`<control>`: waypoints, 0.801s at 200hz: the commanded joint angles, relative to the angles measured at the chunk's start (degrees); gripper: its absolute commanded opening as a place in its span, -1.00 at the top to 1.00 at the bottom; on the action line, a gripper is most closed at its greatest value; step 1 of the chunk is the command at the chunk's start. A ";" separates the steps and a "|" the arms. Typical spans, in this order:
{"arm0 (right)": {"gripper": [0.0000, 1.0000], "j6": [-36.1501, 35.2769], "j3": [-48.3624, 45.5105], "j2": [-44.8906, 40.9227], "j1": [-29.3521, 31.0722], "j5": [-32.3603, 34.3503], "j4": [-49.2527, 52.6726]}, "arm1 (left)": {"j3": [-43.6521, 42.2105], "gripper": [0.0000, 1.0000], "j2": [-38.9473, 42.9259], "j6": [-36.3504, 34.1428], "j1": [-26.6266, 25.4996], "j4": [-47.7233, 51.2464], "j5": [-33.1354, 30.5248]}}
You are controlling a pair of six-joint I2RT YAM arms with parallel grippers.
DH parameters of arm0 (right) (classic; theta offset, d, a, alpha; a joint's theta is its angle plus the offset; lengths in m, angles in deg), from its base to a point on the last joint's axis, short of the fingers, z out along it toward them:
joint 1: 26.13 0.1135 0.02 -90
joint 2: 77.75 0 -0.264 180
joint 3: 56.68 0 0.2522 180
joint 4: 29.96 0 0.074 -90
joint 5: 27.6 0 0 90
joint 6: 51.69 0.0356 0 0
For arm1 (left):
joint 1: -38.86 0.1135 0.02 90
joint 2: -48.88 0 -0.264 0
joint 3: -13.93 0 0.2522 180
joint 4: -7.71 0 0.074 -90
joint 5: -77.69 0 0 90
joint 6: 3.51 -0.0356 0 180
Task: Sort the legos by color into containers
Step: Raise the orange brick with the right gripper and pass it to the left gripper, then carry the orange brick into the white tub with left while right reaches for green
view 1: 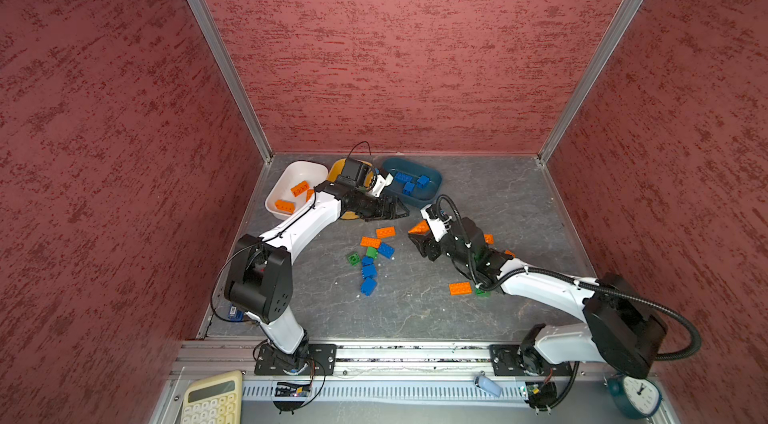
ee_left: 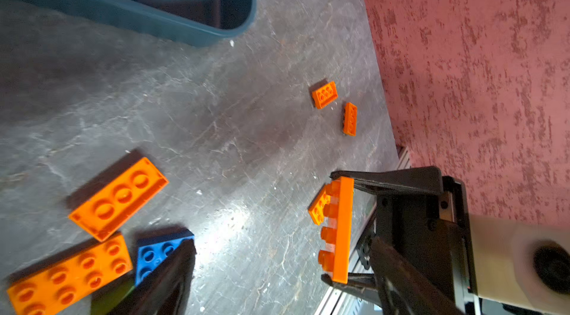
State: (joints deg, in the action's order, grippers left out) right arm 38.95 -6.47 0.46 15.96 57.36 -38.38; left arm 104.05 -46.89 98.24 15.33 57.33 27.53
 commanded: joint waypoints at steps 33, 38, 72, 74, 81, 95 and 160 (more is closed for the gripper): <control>-0.01 -6.77 2.24 1.30 0.59 -6.87 -6.79 | 0.25 -0.43 1.04 -4.89 -3.49 3.09 3.72; -0.01 -6.76 2.46 1.53 0.54 -7.16 -6.92 | 0.35 -0.34 0.89 -4.89 -3.50 3.23 3.67; -0.01 -5.95 3.69 2.64 0.54 -8.55 -7.09 | 0.44 0.22 0.58 -6.79 -4.24 3.93 6.42; -0.01 -5.93 3.71 2.64 0.54 -8.58 -7.14 | 0.41 0.24 0.65 -7.15 -4.38 4.13 6.64; -0.01 -5.69 3.87 2.80 0.54 -8.67 -7.33 | 0.37 0.27 0.85 -8.00 -4.55 4.63 6.98; -0.01 -5.34 4.33 3.21 0.54 -9.13 -7.26 | -0.15 0.44 1.55 -9.45 -4.60 5.13 7.84; -0.14 -2.84 6.68 4.12 0.53 -12.11 -3.50 | -0.86 1.00 2.87 -9.08 -3.52 3.54 6.26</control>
State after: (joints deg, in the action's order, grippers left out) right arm 34.43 -2.84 4.16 16.20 48.71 -41.85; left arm 103.41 -46.25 91.86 12.10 62.31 31.07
